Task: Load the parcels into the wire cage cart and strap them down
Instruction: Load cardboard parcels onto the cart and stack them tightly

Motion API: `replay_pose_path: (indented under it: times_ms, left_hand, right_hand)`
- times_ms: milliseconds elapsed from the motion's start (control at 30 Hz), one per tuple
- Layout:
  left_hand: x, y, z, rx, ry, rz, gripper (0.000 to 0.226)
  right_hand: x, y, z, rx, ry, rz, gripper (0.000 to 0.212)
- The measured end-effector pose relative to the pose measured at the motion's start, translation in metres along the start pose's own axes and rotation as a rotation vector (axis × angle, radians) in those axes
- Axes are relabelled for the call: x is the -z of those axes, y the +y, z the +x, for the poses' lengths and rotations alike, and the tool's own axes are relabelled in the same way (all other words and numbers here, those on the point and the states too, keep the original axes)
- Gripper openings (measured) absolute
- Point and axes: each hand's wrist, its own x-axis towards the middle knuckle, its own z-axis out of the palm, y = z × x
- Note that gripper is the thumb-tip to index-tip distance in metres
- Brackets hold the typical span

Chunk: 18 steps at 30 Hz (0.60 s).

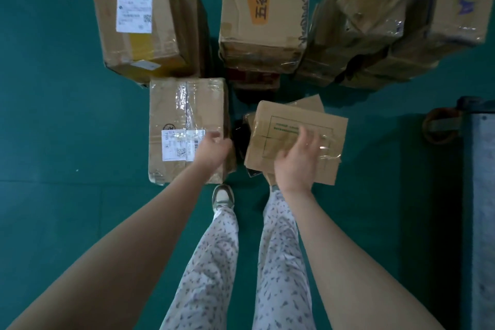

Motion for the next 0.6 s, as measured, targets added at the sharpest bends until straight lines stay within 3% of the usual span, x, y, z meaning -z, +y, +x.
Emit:
replay_pose_path:
  times_ms: [100,167,233,367,433,600]
  left_hand:
    - [0.035,-0.019,0.024,-0.005,0.191,0.062,0.050]
    - [0.057,-0.041,0.038,0.069,0.296,0.115,0.057]
    - [0.073,-0.065,0.050,0.214,0.331,0.125,0.063]
    - [0.082,-0.094,0.057,0.360,0.214,0.029,0.066]
    - [0.082,-0.095,0.054,0.317,0.194,0.015,0.061]
    - [0.096,-0.081,0.025,0.154,0.216,-0.098,0.044]
  right_hand:
    - [-0.031,-0.037,-0.010,0.286,-0.112,0.064,0.049]
    - [-0.058,-0.057,-0.019,0.329,-0.277,0.152,0.048]
    - [-0.088,-0.064,-0.025,0.221,-0.461,0.181,0.057]
    - [-0.134,-0.050,-0.029,-0.268,-0.715,0.272,0.078]
    - [-0.137,-0.044,-0.031,-0.330,-0.710,0.390,0.078]
    - [-0.106,-0.066,-0.033,-0.334,-0.464,0.574,0.068]
